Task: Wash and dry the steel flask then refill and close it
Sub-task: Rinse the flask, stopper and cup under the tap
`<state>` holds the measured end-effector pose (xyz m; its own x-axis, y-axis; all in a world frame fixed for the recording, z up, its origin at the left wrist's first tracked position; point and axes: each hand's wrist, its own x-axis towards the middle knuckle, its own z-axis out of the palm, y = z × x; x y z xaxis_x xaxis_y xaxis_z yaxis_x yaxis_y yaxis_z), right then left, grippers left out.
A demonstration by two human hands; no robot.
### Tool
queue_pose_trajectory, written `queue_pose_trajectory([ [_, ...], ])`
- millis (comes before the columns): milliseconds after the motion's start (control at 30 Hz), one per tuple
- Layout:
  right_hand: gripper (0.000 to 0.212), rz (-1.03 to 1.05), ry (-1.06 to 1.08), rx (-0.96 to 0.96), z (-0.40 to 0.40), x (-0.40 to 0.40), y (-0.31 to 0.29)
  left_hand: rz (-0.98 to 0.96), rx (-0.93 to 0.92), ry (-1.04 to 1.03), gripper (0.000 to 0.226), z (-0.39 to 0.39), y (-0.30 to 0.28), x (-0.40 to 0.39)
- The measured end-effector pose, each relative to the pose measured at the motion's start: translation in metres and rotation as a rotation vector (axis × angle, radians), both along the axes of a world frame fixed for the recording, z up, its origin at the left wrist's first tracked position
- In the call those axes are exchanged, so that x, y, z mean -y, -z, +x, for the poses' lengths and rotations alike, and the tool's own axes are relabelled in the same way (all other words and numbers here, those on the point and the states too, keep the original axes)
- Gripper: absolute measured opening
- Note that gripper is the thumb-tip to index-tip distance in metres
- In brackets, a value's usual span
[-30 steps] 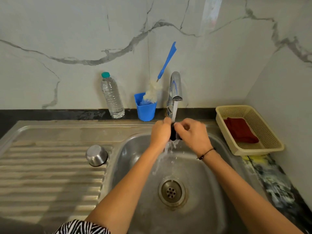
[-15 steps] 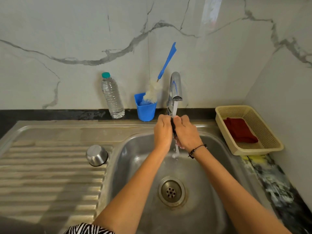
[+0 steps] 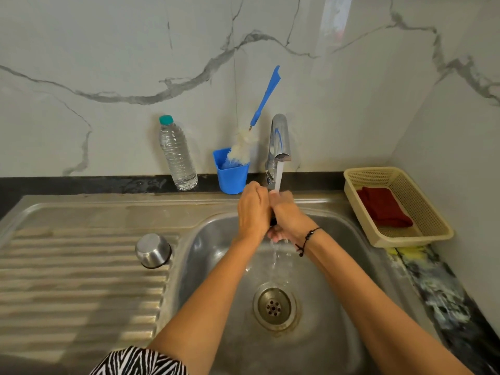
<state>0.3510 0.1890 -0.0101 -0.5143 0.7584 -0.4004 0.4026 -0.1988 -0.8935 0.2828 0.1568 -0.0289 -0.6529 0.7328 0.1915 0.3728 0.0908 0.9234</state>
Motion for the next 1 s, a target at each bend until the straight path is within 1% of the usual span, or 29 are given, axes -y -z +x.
queue_pose_trajectory([
  [33, 0.040, 0.003, 0.008, -0.018, -0.001, 0.002, 0.003, -0.032, 0.035, -0.014, 0.032, -0.003, 0.001, -0.003],
  [67, 0.040, -0.010, 0.036, -0.054, -0.002, 0.003, 0.004, -0.053, 0.028, -0.016, 0.032, -0.004, 0.000, -0.006],
  [167, 0.041, -0.086, 0.167, -0.166, -0.005, 0.001, 0.000, -0.045, -0.054, -0.017, 0.033, -0.004, -0.008, -0.009],
  [267, 0.041, -0.160, 0.260, -0.250, -0.001, 0.001, -0.011, 0.051, -0.203, 0.031, 0.027, 0.001, -0.017, -0.009],
  [333, 0.036, -0.172, 0.289, -0.309, 0.005, 0.001, -0.015, 0.150, -0.293, 0.075, 0.024, 0.004, -0.018, -0.008],
  [367, 0.033, -0.193, 0.275, -0.337, 0.008, 0.002, -0.017, 0.214, -0.333, 0.082, 0.024, 0.005, -0.018, -0.008],
  [433, 0.031, -0.333, 0.238, -0.394, 0.012, 0.001, -0.017, 0.317, -0.427, 0.114, 0.027, 0.003, -0.017, -0.007],
  [500, 0.034, -0.438, 0.209, -0.385, 0.015, 0.000, -0.015, 0.364, -0.482, 0.157, 0.030, 0.000, -0.012, -0.008],
  [533, 0.036, -0.437, 0.205, -0.360, 0.015, -0.002, -0.014, 0.366, -0.477, 0.168, 0.029, -0.002, -0.010, -0.008],
  [600, 0.039, -0.356, 0.232, -0.320, 0.011, -0.004, -0.014, 0.276, -0.399, 0.133, 0.025, -0.004, -0.006, -0.008],
  [633, 0.039, -0.292, 0.248, -0.308, 0.008, -0.005, -0.012, 0.177, -0.326, 0.091, 0.022, -0.003, -0.004, -0.008],
  [700, 0.038, -0.138, 0.254, -0.278, -0.001, -0.003, -0.009, -0.020, -0.131, 0.010, 0.023, 0.002, -0.005, -0.009],
  [767, 0.035, 0.024, 0.278, -0.261, -0.007, 0.002, -0.003, -0.102, 0.076, -0.032, 0.028, 0.007, -0.008, -0.013],
  [833, 0.022, 0.134, 0.326, -0.242, -0.006, 0.008, -0.002, -0.106, 0.200, -0.071, 0.034, 0.009, -0.014, -0.018],
  [900, 0.008, 0.188, 0.340, -0.232, -0.003, 0.010, -0.005, -0.079, 0.358, -0.104, 0.029, 0.009, -0.017, -0.021],
  [967, 0.014, 0.214, 0.361, -0.265, -0.002, 0.010, -0.009, -0.016, 0.479, -0.102, 0.020, 0.009, -0.020, -0.021],
  [1000, 0.017, 0.223, 0.393, -0.289, -0.002, 0.010, -0.011, 0.009, 0.483, -0.095, 0.020, 0.010, -0.021, -0.021],
])
